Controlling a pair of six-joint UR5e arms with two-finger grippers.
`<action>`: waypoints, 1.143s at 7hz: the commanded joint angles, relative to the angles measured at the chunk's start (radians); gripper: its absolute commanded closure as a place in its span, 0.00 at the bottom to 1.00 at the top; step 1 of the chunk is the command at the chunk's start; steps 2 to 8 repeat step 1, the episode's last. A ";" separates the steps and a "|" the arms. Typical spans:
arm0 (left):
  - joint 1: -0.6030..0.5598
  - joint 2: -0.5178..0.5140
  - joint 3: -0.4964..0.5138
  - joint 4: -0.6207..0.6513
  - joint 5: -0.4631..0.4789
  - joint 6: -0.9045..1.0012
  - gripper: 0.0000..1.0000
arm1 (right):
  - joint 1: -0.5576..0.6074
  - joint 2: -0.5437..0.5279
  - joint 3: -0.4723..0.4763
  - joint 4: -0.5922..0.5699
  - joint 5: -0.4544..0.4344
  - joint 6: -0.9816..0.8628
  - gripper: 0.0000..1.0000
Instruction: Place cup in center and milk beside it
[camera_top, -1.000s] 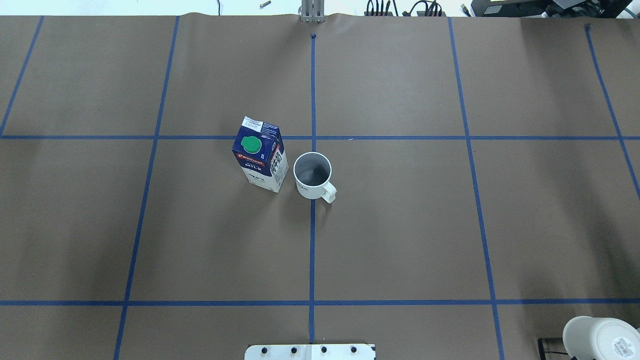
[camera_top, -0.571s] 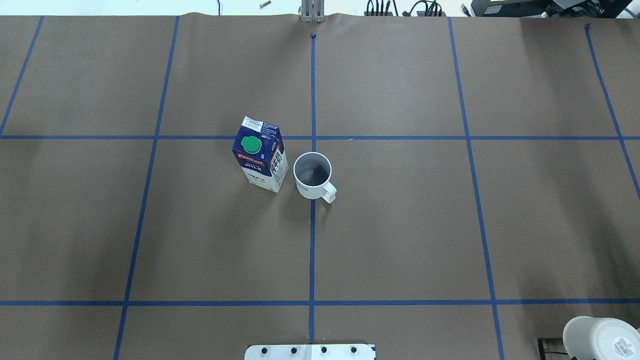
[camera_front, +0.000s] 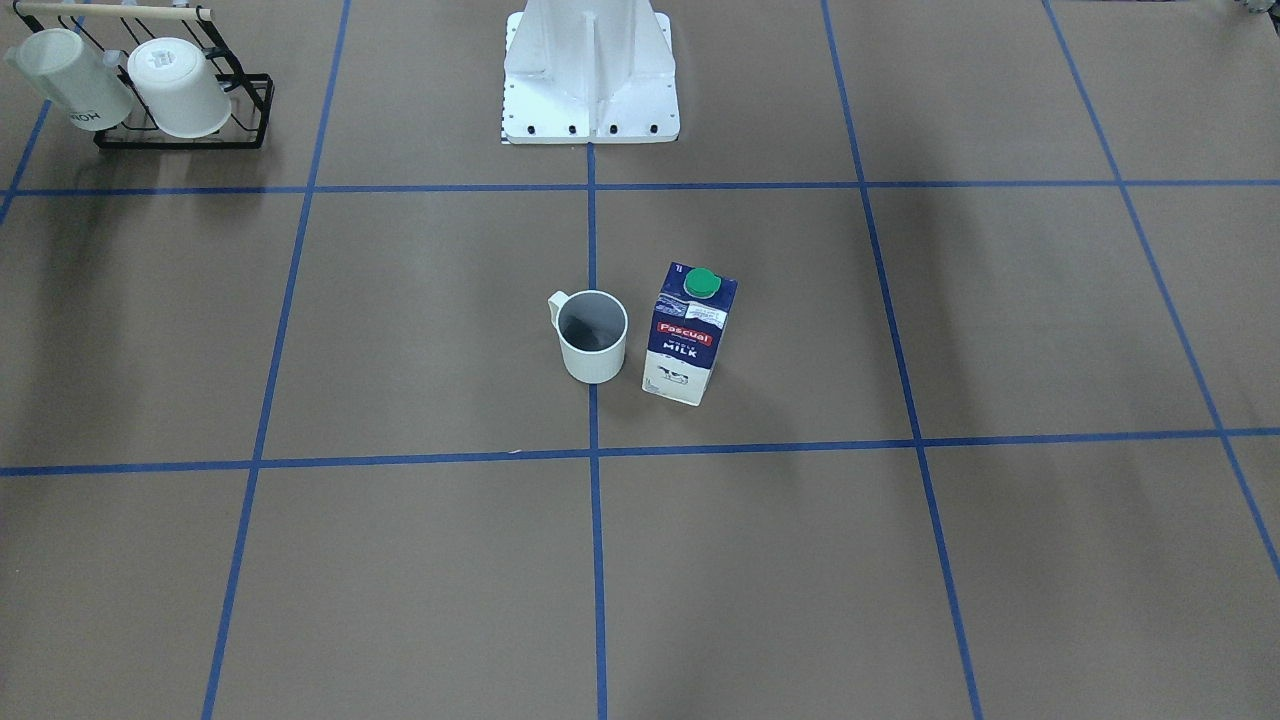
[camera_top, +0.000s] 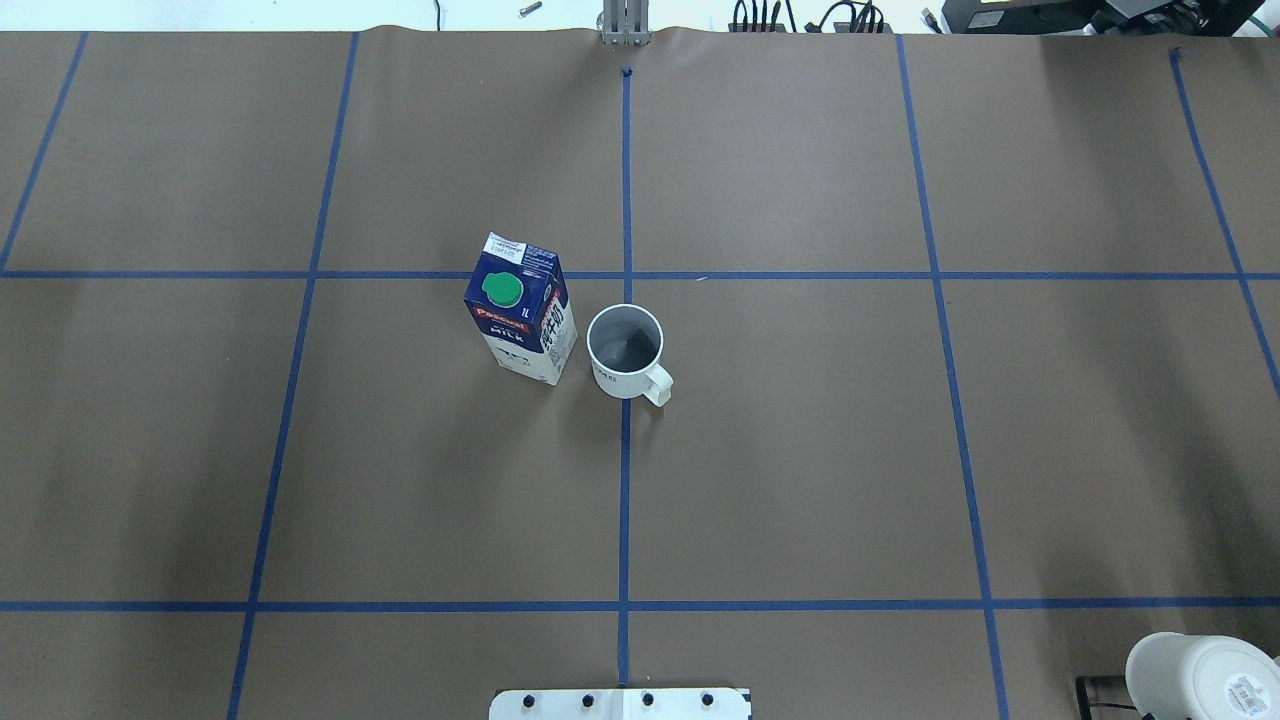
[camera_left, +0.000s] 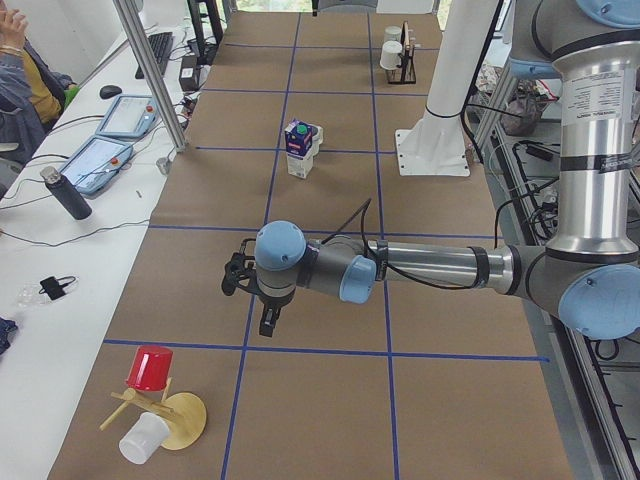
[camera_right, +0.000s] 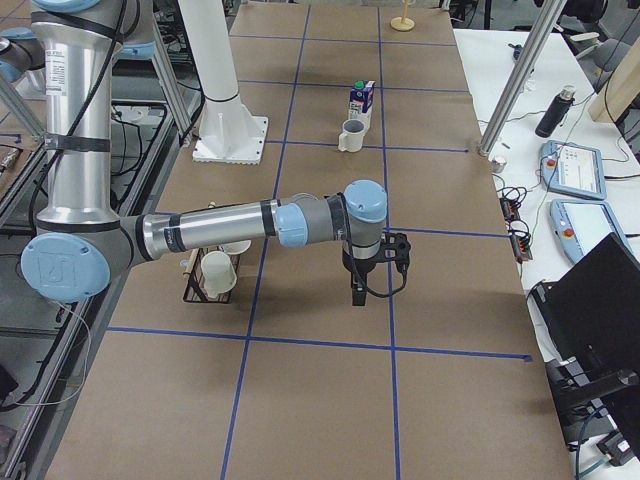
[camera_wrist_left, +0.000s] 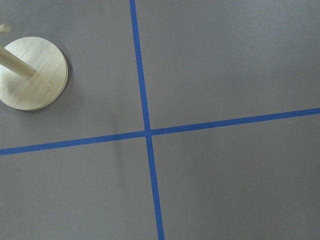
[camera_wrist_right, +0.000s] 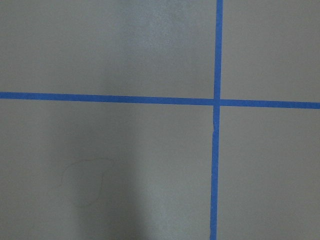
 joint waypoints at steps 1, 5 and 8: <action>0.022 0.007 0.011 -0.012 0.009 -0.001 0.02 | 0.000 -0.001 0.020 0.001 0.024 -0.003 0.00; 0.022 0.007 0.011 -0.012 0.009 -0.001 0.02 | 0.000 -0.001 0.020 0.001 0.024 -0.003 0.00; 0.022 0.007 0.011 -0.012 0.009 -0.001 0.02 | 0.000 -0.001 0.020 0.001 0.024 -0.003 0.00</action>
